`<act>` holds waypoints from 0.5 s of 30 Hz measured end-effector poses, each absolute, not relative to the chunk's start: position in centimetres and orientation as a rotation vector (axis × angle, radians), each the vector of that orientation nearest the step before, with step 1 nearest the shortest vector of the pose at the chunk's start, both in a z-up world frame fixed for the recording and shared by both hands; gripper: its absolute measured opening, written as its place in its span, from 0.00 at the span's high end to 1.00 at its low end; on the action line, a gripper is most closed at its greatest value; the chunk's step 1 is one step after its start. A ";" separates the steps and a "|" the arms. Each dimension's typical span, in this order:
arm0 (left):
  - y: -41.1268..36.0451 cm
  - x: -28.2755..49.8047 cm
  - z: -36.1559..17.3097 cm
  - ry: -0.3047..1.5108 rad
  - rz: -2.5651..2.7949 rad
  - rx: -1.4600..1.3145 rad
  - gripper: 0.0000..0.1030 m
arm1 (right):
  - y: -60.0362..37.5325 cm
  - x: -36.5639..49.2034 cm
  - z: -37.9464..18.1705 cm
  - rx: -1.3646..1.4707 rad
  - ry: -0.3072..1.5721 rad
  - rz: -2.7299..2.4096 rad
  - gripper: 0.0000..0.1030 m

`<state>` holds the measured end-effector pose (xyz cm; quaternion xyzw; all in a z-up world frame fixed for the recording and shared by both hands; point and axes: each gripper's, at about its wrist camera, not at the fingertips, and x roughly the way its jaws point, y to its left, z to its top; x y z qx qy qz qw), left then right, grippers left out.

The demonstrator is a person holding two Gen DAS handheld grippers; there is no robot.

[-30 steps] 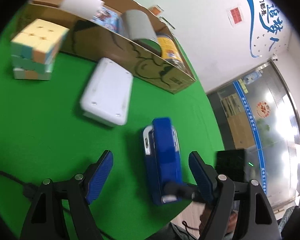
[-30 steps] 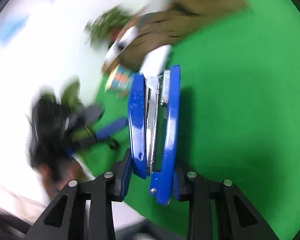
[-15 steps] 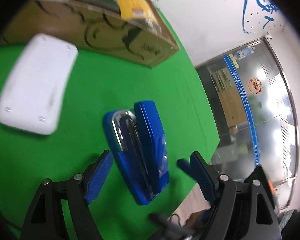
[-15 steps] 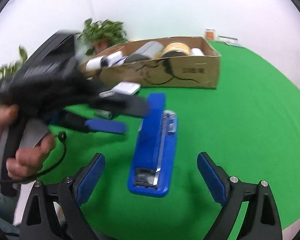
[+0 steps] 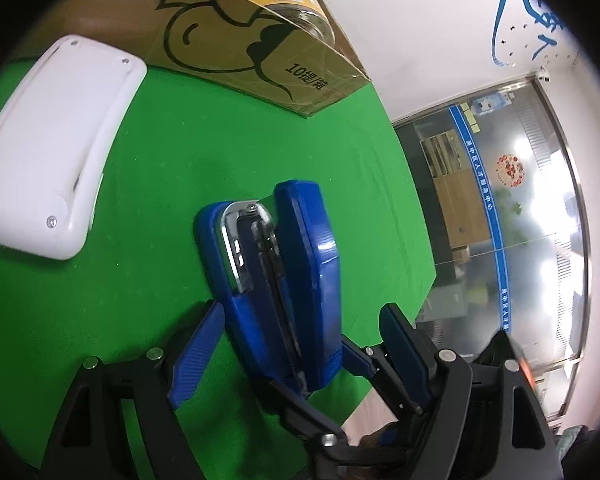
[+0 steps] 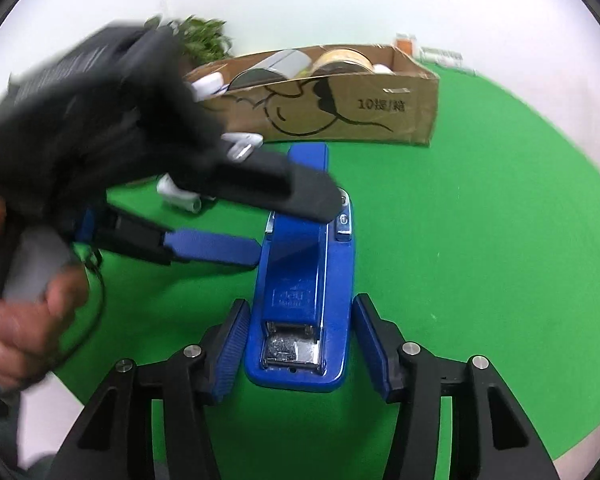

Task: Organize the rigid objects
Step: 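Lift the blue stapler with both grippers, then carry the stapler over the large box and lower it beside the cylinder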

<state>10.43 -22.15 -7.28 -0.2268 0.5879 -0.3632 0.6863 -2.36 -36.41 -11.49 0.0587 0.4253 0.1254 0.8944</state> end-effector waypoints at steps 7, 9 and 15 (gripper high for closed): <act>-21.8 10.0 -7.2 1.310 -0.804 -0.442 0.45 | -37.2 -2.8 -11.3 0.290 0.921 0.315 0.51; -21.7 9.8 -7.0 1.295 -0.798 -0.424 0.46 | -37.0 -2.3 -11.4 0.300 0.923 0.317 0.51; -19.6 9.3 -3.1 1.173 -0.779 -0.420 0.46 | -35.6 -0.9 -8.1 0.274 0.833 0.333 0.52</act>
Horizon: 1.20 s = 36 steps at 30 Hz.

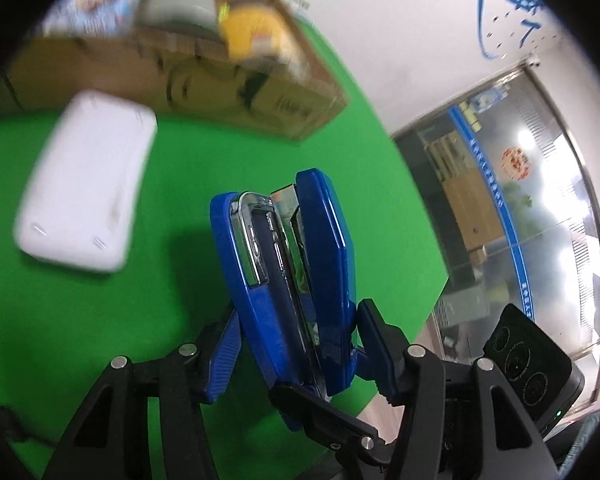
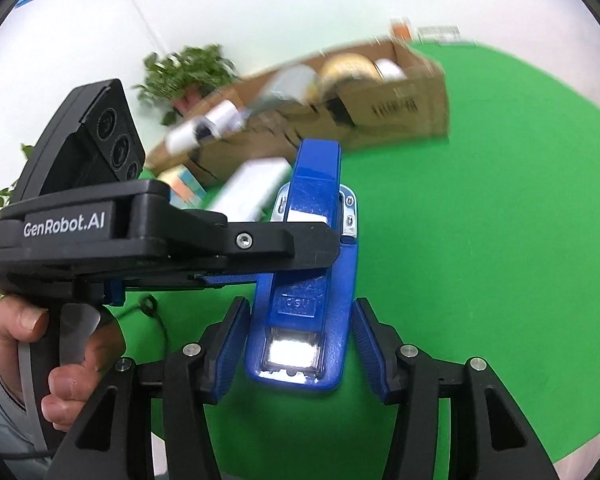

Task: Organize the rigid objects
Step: 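Carry the stapler over the large box and lower it beside the cylinder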

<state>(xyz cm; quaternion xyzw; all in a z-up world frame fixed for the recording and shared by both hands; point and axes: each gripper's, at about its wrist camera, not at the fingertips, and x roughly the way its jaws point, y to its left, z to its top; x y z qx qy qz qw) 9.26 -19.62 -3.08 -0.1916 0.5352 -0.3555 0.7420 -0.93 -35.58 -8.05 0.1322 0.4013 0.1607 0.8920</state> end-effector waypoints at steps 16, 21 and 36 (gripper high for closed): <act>-10.2 12.6 7.2 0.895 -0.618 -0.377 0.52 | -25.8 4.4 2.0 0.191 0.596 0.518 0.63; -9.5 16.0 8.9 0.879 -0.652 -0.364 0.53 | -24.8 8.1 3.9 0.175 0.580 0.506 0.63; -8.9 29.5 3.4 1.124 -0.639 -0.430 0.54 | -23.5 25.1 0.8 0.263 0.820 0.479 0.64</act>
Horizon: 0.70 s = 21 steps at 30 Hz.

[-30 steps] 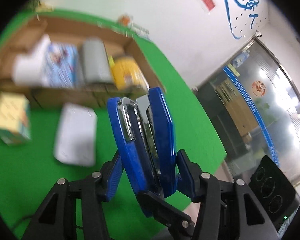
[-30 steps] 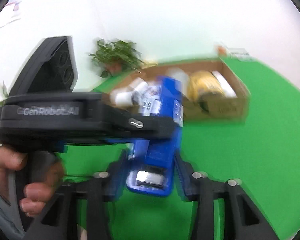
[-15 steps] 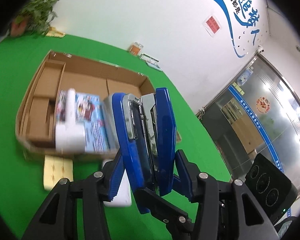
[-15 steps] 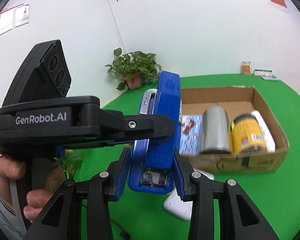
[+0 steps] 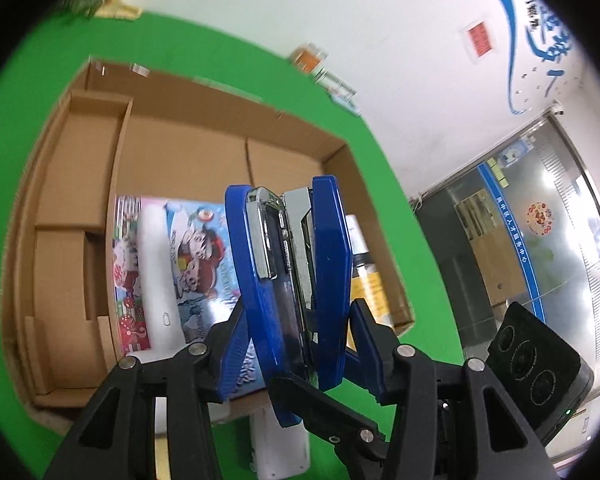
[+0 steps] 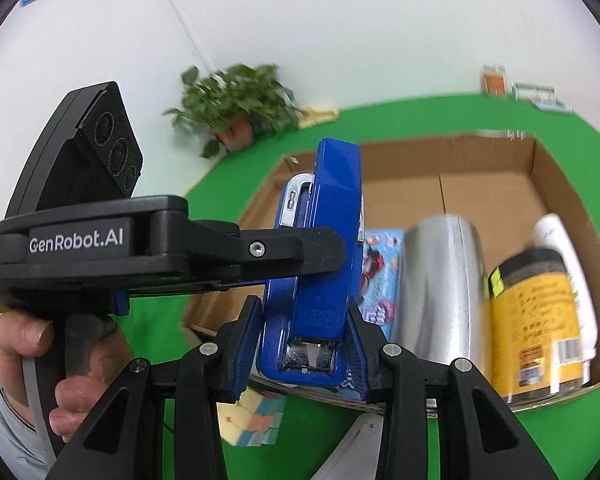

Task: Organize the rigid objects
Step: 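Carry the stapler over the large box and lower it beside the cylinder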

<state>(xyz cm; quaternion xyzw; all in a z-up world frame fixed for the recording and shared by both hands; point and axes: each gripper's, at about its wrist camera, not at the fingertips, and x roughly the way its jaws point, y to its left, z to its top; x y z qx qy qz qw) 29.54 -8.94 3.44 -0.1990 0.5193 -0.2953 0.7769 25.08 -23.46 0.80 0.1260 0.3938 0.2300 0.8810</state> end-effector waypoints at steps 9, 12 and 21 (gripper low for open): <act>-8.6 29.9 0.3 1.221 -0.657 -0.464 0.53 | -22.9 26.4 -3.0 0.254 0.893 0.408 0.63; -9.0 30.2 0.4 1.240 -0.646 -0.438 0.51 | -22.7 26.5 -3.1 0.260 0.904 0.387 0.63; -7.9 28.5 2.7 1.178 -0.574 -0.364 0.50 | -21.3 26.1 -3.9 0.233 0.933 0.323 0.71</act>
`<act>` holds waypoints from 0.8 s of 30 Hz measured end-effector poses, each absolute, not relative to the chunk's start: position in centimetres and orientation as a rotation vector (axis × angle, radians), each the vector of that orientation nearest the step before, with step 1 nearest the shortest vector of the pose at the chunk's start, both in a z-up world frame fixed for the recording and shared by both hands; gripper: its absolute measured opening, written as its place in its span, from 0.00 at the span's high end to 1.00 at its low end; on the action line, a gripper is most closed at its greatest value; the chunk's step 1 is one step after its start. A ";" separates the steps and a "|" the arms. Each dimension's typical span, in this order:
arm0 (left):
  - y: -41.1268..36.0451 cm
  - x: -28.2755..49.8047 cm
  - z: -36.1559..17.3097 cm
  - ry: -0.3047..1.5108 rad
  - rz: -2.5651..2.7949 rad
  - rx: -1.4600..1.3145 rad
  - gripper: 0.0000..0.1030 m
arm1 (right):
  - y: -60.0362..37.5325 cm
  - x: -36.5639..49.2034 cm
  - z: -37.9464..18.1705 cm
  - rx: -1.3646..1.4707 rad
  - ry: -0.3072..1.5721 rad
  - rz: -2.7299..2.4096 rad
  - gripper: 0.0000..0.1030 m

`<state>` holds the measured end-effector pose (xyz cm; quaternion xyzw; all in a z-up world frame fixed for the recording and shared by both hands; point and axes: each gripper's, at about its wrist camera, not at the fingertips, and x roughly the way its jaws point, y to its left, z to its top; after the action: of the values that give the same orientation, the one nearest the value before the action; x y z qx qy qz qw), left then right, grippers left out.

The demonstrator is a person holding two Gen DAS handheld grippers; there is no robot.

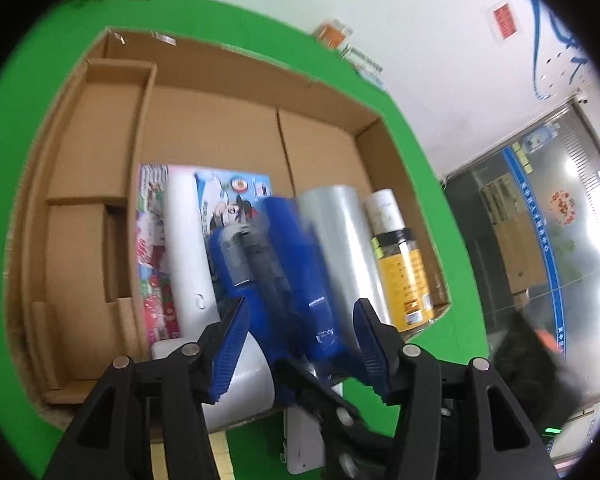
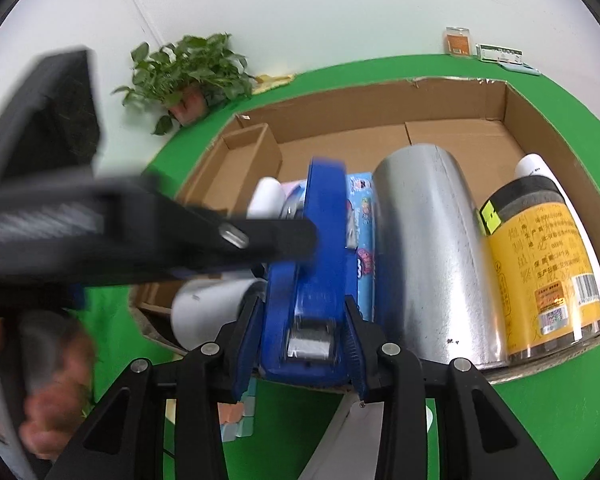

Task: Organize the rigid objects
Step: 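Carry the stapler over the large box and lower it beside the cylinder, then open both grippers and withdraw from the stapler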

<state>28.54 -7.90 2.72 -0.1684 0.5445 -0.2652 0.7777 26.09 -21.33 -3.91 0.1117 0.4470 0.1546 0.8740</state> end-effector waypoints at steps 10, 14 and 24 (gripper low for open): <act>-5.9 18.1 10.4 0.678 -0.307 -0.073 0.36 | -22.1 20.0 -0.3 0.085 0.689 0.323 0.13; -6.4 11.1 12.5 0.379 -0.120 0.089 0.01 | -23.2 15.7 0.0 -0.004 0.543 0.300 0.01; -3.9 8.4 8.2 0.559 -0.075 -0.091 0.01 | -22.5 19.4 -1.8 -0.017 0.676 0.429 0.80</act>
<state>8.41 -3.94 8.15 -0.0448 0.2759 -0.0372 0.9594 19.39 -22.52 -1.82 -0.0084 0.3292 0.2088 0.9208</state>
